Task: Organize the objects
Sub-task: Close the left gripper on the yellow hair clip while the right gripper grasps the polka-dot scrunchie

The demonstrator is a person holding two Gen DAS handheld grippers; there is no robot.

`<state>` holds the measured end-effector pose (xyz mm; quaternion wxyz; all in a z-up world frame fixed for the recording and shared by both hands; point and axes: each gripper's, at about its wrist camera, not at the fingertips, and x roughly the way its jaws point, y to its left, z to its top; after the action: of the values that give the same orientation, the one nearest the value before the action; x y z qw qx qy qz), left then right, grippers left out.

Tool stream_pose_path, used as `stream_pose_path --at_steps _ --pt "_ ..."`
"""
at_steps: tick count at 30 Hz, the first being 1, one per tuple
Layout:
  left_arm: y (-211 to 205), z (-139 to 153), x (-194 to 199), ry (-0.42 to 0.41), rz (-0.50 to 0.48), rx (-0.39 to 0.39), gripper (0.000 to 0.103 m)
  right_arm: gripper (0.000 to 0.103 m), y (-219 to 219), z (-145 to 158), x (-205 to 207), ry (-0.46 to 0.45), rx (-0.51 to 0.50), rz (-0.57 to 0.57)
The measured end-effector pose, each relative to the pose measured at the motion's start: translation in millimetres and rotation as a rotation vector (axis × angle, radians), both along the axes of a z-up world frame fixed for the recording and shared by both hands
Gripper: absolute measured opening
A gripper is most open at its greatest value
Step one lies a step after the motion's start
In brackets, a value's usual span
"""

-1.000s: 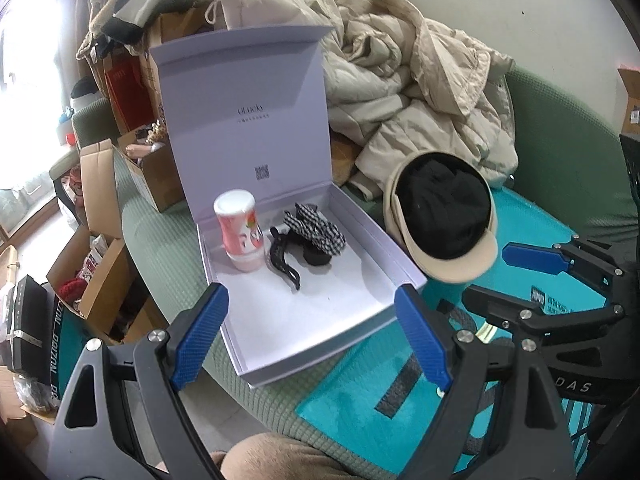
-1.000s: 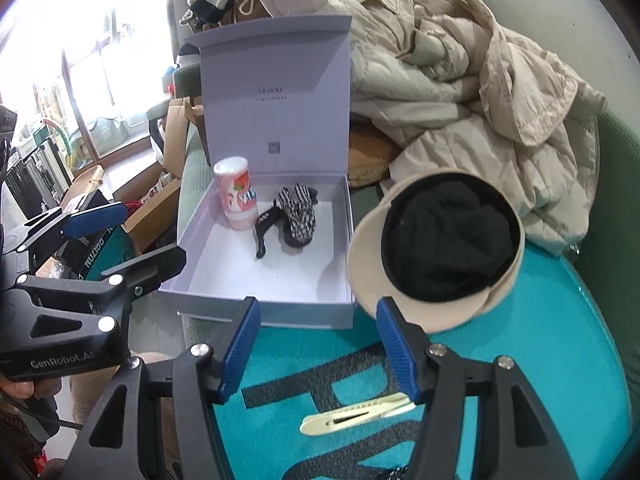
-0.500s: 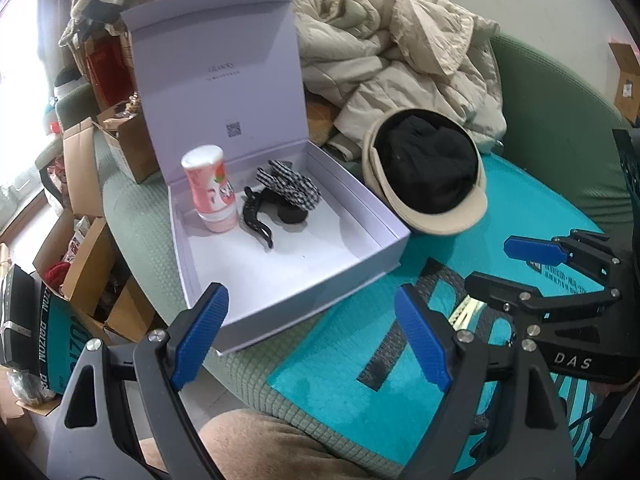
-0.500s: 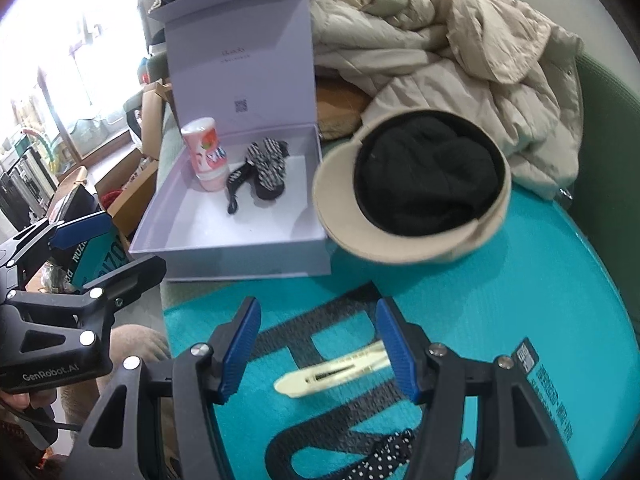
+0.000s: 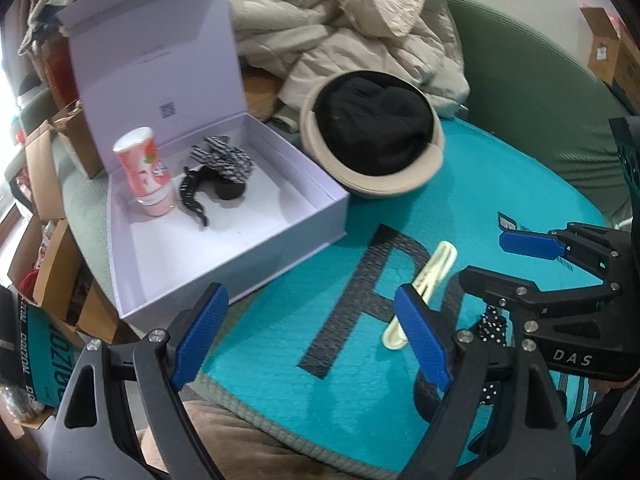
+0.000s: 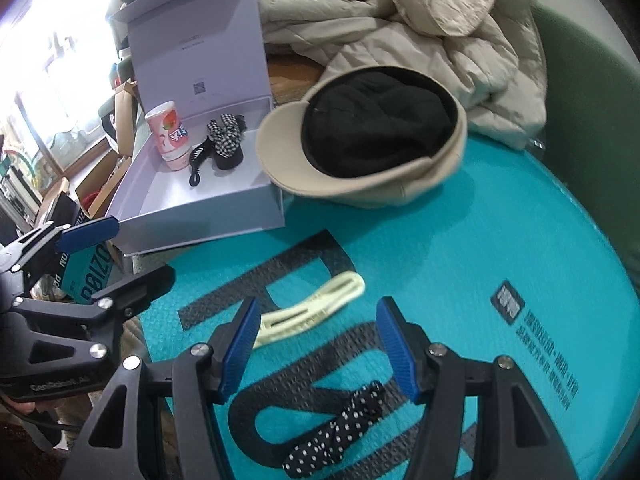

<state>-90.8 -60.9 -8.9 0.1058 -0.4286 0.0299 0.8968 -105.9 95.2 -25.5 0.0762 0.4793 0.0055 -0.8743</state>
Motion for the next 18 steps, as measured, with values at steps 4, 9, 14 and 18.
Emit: stream_pose_path --at_steps 4,9,14,18 --pt "13.8 -6.5 0.8 -0.003 -0.032 -0.018 0.085 0.061 10.1 -4.4 10.2 -0.007 0.021 -0.021" --pt "31.1 -16.2 -0.2 -0.027 -0.091 -0.012 0.084 0.061 23.7 -13.5 22.2 -0.03 0.026 -0.052" --pt "49.3 -23.6 0.3 -0.032 -0.149 -0.034 0.085 0.061 36.3 -27.8 31.9 -0.075 0.014 -0.082" --pt "62.8 -30.6 0.2 -0.034 -0.186 -0.057 0.085 0.061 41.0 -38.4 37.6 -0.113 -0.015 -0.09"
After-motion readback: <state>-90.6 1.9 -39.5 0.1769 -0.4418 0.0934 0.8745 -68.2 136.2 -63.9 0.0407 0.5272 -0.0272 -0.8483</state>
